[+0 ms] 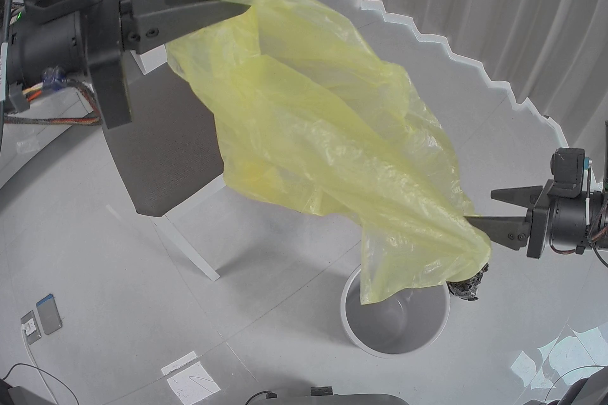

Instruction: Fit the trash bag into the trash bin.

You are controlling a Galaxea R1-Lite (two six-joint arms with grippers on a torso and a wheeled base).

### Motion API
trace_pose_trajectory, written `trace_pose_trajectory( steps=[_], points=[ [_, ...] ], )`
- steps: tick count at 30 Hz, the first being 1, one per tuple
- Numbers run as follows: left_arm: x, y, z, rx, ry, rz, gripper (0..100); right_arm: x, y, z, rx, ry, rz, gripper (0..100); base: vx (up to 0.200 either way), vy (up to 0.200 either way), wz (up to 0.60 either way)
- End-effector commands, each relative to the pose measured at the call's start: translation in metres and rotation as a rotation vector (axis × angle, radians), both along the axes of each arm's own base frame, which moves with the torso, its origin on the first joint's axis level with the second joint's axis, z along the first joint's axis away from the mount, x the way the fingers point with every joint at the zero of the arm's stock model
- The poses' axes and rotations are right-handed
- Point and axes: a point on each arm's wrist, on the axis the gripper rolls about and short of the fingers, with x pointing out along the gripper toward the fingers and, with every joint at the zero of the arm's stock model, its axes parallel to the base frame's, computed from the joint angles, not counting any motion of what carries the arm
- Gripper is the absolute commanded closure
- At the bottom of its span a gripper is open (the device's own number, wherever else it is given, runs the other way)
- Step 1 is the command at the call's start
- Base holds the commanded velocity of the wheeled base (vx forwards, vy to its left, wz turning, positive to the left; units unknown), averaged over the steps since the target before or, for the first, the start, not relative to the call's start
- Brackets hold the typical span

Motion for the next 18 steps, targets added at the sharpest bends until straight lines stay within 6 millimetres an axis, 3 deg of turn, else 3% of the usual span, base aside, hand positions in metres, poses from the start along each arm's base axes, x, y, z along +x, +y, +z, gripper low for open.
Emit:
trace_pose_trajectory(
  steps=[1, 5, 14, 15, 18],
  points=[
    [-0.001, -0.001, 0.001, -0.003, -0.004, -0.004, 100, 0.012, 0.009, -0.001, 0.002, -0.008, 0.015, 0, 0.0, 0.0, 0.0],
    [0.001, -0.001, 0.001, -0.001, -0.001, -0.003, 100, 0.016, 0.02, -0.004, 0.005, -0.011, 0.051, 0, 0.0, 0.0, 0.0],
    [0.003, -0.003, 0.003, -0.004, -0.005, -0.001, 100, 0.02, 0.023, -0.01, 0.002, -0.002, 0.055, 0, 0.0, 0.0, 0.0],
    [0.004, -0.004, 0.003, -0.003, -0.004, -0.003, 100, 0.02, 0.023, -0.009, 0.004, -0.004, 0.055, 100, 0.0, 0.0, 0.0],
    [0.006, -0.005, 0.003, -0.002, -0.002, 0.0, 100, 0.02, 0.023, -0.009, -0.002, -0.007, 0.039, 100, 0.0, 0.0, 0.0]
  ],
)
